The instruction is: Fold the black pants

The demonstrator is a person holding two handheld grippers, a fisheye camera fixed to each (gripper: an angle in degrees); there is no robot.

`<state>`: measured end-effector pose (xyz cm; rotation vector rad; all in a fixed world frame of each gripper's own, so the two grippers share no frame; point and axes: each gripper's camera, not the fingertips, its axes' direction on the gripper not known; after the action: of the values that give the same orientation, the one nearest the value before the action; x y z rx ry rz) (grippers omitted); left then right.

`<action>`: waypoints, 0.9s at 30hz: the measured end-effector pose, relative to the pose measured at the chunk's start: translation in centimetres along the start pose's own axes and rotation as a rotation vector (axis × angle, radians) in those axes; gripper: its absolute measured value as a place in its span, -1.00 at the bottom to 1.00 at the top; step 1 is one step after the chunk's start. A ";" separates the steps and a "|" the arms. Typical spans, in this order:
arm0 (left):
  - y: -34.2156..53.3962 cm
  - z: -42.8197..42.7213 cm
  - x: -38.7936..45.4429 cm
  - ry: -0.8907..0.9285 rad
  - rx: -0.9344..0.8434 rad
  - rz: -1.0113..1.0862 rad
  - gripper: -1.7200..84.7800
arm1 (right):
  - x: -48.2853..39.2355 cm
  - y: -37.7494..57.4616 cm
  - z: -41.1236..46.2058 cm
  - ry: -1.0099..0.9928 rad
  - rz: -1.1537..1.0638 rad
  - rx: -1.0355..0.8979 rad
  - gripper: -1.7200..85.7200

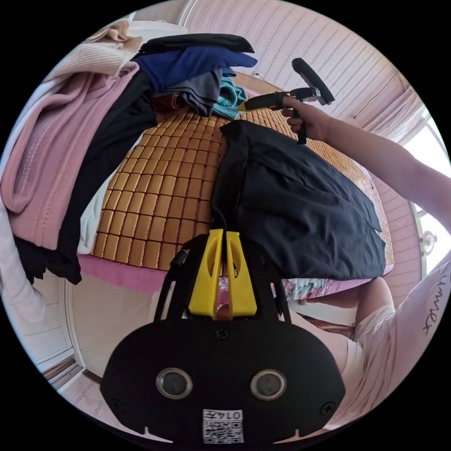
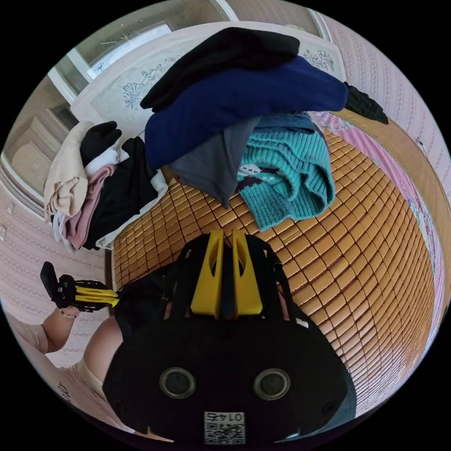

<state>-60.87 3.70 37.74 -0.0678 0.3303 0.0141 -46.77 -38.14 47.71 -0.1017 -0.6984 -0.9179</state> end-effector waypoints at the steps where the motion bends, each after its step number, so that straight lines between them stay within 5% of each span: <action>1: 0.1 0.1 0.1 -0.001 -0.009 0.001 -0.98 | -1.1 -0.7 1.4 0.032 -0.056 -0.078 -0.86; 4: 0.2 0.4 0.4 0.003 -0.029 0.023 -0.98 | -2.2 -1.2 6.0 0.110 -0.144 -0.369 -0.84; 13: -0.3 -2.9 1.1 -0.046 0.065 0.022 -0.98 | 2.5 0.3 1.7 -0.159 0.089 -0.047 -0.96; 16: -0.8 0.3 -0.6 -0.058 -0.076 -0.060 -0.97 | 2.6 1.8 3.3 -0.073 0.088 -0.109 -0.88; 21: -0.2 -1.7 -0.1 -0.096 -0.038 -0.087 -0.91 | 2.3 7.6 -5.5 0.028 0.068 0.144 -0.86; 27: 1.5 -4.1 3.5 -0.085 -0.033 -0.032 -0.87 | 2.2 29.1 -19.9 0.257 0.140 0.213 -0.78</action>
<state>-58.89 4.92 32.58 -0.1048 0.2444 -0.0096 -13.65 -28.96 39.50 0.1527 -0.5383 -0.7022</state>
